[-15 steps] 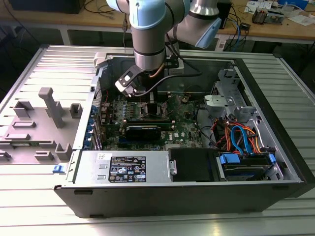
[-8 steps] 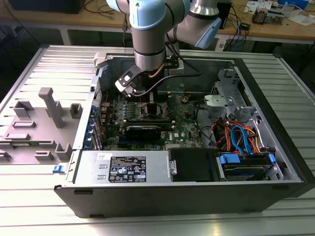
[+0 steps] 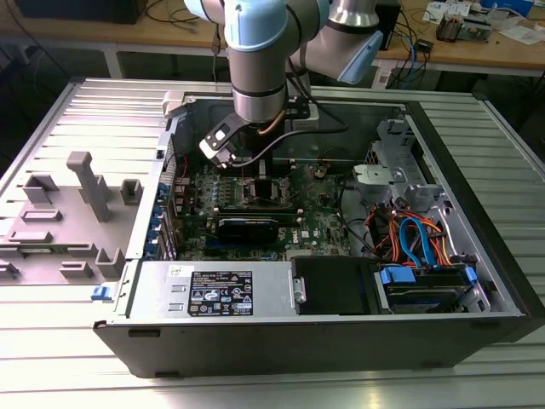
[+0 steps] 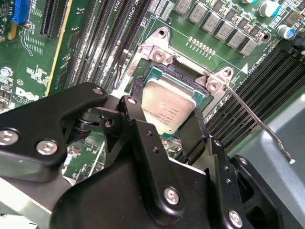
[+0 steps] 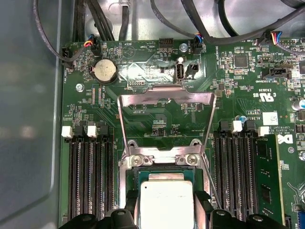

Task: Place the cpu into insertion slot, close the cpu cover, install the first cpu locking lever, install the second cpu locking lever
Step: 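Place the cpu into insertion slot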

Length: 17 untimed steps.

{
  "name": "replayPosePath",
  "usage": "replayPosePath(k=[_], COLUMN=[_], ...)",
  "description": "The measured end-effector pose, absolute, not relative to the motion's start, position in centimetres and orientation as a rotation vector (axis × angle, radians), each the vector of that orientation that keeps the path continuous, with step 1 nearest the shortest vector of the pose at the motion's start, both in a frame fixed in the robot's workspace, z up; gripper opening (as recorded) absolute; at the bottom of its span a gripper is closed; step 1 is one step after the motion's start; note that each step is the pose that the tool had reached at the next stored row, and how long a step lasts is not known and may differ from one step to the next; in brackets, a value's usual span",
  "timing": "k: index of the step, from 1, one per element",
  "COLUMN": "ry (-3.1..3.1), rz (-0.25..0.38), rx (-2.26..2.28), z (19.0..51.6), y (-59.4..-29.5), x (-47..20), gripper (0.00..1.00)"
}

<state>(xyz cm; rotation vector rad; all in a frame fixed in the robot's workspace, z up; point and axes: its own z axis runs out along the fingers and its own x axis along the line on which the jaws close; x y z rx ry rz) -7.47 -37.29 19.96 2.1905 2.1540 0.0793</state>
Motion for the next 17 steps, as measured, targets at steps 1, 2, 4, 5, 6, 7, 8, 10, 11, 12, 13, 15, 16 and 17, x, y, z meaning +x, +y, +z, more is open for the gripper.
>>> replayPosePath(k=[1,2,4,5,6,7,8,10,11,12,13,15,16,17], ry=[2.154,2.154,2.154,2.154,2.154,2.154,2.154,2.154,2.155,2.155,2.154,2.155,2.154,2.155], rz=[0.079,0.079,0.079,0.079,0.079,0.08,0.08,0.08,0.08,0.081,0.081,0.081,0.081,0.081], rx=[2.191,2.191,2.191,2.191,2.191,2.191,2.191,2.191,2.191,2.191,2.191,2.191,2.191,2.191], z=[19.94,19.9,19.83,19.78,19.76,19.74,19.73,19.73,19.73,19.72,19.72,19.72,19.72,19.72], y=[-37.29,-37.29,-37.29,-37.3,-37.3,-37.3,-37.3,-37.29,-37.29,-37.29,-37.29,-37.29,-37.29,-37.29], x=[-7.47,-7.47,-7.47,-7.47,-7.48,-7.49,-7.5,-7.53,-7.53,-7.53,-7.54,-7.54,-7.54,-7.54], gripper=[0.55,0.55,0.55,0.55,0.55,0.55,0.55,0.55,0.55,0.55,0.55,0.55,0.55,0.55])
